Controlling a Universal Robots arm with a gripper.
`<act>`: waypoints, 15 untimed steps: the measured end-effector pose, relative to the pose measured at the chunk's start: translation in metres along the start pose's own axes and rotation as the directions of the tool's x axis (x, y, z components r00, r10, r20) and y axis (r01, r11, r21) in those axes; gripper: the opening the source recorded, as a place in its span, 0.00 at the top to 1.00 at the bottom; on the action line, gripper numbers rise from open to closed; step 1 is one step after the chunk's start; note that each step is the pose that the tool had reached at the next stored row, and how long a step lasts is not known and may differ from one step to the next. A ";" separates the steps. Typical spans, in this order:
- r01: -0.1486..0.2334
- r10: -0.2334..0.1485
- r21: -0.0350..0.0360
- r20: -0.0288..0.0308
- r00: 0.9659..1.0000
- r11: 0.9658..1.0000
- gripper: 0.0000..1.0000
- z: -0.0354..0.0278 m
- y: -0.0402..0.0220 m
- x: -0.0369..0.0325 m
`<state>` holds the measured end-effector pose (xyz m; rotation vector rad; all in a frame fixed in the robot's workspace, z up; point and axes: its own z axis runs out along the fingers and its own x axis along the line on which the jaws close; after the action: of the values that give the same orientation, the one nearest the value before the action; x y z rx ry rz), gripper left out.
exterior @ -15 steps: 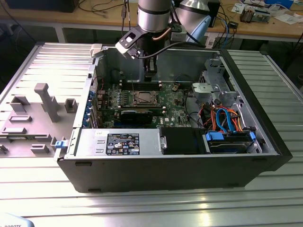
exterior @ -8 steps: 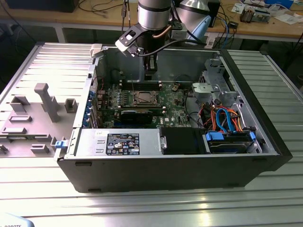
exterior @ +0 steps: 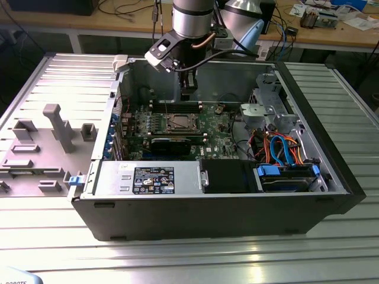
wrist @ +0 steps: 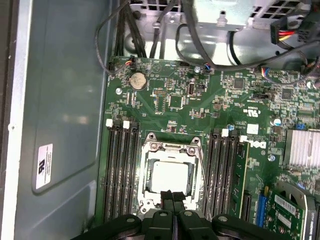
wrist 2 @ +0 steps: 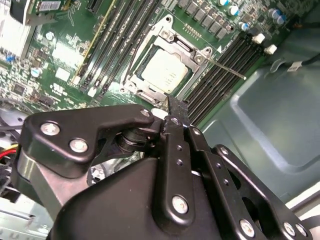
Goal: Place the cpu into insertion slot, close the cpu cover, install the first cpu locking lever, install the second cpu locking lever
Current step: 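Install the first cpu locking lever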
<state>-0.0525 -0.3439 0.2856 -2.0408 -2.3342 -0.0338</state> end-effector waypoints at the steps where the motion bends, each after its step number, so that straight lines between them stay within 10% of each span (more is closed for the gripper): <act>1: 0.018 -0.018 0.001 0.000 1.000 1.000 0.89 0.0003 0.0000 0.0000; 7: 0.168 -0.168 0.008 0.001 0.986 0.986 0.89 0.0023 0.0001 -0.0001; 15: 0.188 -0.188 0.008 0.001 0.982 0.982 0.89 0.0033 -0.0146 0.0019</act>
<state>-0.0672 -0.3438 0.2825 -1.8098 -2.5152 -0.0285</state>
